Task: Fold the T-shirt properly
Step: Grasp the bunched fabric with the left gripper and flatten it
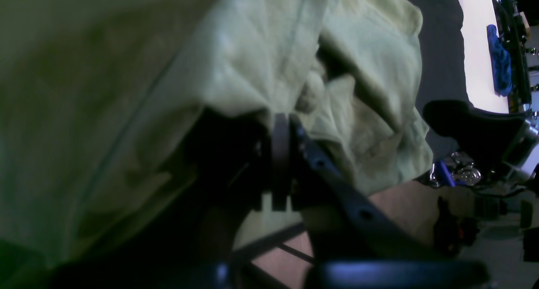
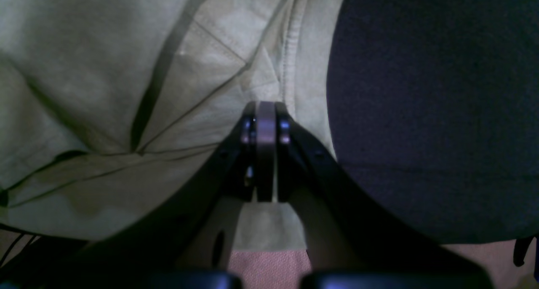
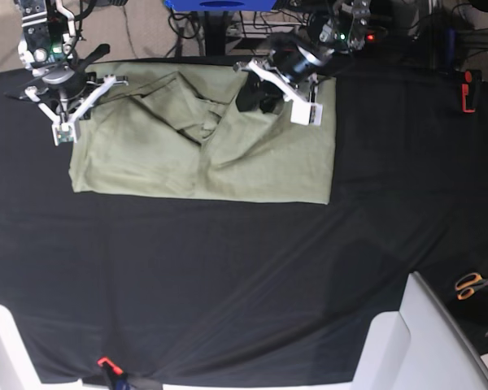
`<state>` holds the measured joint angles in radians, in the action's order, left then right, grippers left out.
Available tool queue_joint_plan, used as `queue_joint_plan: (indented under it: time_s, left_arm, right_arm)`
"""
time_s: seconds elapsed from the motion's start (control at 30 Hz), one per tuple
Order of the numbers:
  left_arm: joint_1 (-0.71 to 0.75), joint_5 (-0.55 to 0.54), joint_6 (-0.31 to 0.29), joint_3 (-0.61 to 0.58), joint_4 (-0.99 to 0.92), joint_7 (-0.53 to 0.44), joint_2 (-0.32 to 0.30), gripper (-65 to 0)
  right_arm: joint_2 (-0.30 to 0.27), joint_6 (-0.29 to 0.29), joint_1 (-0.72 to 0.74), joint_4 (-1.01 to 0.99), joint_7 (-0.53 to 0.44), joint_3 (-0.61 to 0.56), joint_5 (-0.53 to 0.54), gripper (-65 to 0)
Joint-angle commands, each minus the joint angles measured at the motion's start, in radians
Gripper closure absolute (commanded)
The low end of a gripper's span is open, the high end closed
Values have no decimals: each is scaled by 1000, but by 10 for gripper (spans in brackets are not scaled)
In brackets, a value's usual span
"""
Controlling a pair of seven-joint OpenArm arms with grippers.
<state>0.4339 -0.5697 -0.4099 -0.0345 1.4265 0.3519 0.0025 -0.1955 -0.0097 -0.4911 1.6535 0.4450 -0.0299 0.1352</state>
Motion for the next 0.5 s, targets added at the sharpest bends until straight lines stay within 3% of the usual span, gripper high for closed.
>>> queue_joint_plan:
  time_s: [0.0,0.23,0.47]
  left_arm:
    - [3,-13,-13,-3,15,5,3,0]
    - [-37,-14,-13,-140,21,39,-54,0]
    - [-47,-17,-13,-160,21,40,-60,0]
  right_arm:
    - [-8,-2,2,12,-18,6,1,0]
    - [-5,-2,4,12,-18,6,1,0]
    - [-5,-2,4,12,-19,6,1,0]
